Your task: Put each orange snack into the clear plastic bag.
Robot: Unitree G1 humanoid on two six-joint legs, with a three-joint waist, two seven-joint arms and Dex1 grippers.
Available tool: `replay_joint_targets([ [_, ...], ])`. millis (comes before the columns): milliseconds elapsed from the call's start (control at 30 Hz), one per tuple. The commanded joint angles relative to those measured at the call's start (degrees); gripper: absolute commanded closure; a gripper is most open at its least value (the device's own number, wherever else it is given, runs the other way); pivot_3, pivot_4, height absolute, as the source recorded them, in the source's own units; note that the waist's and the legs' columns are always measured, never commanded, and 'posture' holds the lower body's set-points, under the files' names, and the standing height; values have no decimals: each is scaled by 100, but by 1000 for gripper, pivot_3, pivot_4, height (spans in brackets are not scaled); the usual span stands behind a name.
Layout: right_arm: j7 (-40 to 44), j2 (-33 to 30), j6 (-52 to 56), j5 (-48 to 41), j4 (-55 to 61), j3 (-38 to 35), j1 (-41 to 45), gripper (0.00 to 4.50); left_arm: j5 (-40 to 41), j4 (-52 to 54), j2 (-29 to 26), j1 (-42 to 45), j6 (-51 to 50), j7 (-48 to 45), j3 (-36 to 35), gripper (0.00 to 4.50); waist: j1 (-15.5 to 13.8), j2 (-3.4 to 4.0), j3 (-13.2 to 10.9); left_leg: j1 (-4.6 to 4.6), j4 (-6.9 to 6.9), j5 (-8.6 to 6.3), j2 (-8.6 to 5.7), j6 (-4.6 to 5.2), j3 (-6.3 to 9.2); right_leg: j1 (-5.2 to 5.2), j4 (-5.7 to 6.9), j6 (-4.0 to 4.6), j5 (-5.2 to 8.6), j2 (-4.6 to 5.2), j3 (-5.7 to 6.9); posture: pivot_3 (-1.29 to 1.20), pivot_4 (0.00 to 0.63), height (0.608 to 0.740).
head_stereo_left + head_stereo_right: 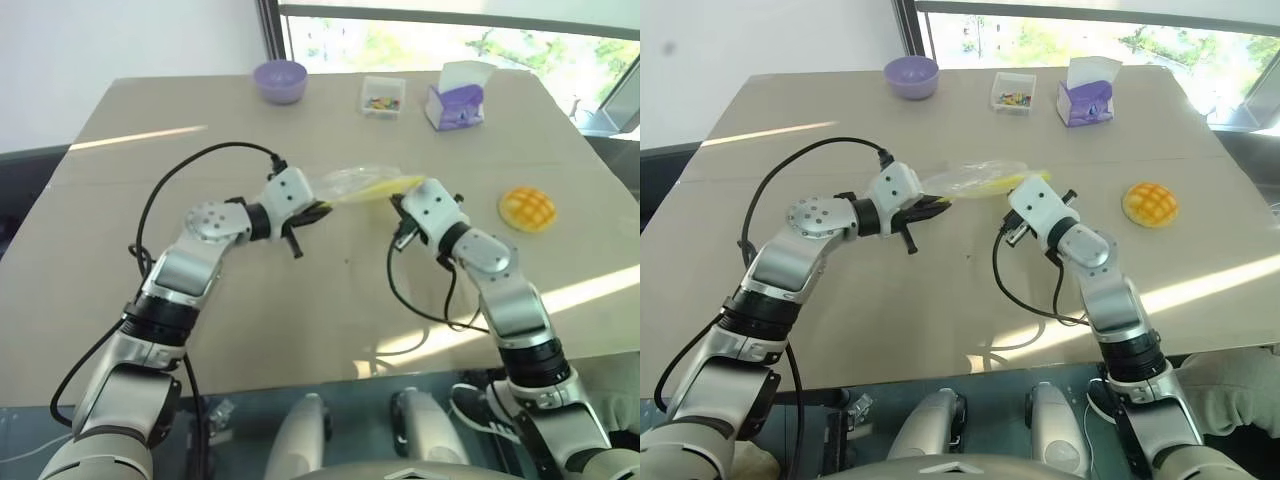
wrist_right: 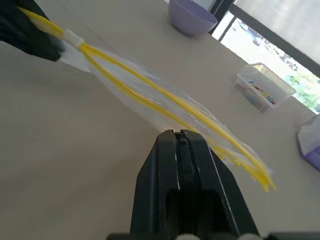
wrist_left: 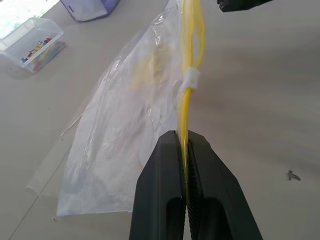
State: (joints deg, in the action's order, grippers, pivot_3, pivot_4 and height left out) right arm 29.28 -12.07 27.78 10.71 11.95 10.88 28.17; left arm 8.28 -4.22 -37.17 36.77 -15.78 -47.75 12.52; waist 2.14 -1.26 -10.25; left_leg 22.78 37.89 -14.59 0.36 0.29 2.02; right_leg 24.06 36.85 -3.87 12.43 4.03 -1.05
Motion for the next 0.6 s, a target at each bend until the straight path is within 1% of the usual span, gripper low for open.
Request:
replay_joint_targets([
  [33, -131, 160, 80, -174, 127, -6, 243, 4470, -39, 208, 19, 22, 133, -17, -213, 4333, 1, 0, 0, 0, 0, 0, 0, 0, 1, 0, 0, 0, 0, 0, 0, 0, 150, 740],
  [600, -271, 266, 115, -506, -192, 85, 410, 4470, -145, 407, 36, -180, 262, -49, -293, 4333, 3, 1, 0, 0, 3, 0, 0, 0, 1, 0, 4, 0, 0, 0, 1, 0, 150, 740],
])
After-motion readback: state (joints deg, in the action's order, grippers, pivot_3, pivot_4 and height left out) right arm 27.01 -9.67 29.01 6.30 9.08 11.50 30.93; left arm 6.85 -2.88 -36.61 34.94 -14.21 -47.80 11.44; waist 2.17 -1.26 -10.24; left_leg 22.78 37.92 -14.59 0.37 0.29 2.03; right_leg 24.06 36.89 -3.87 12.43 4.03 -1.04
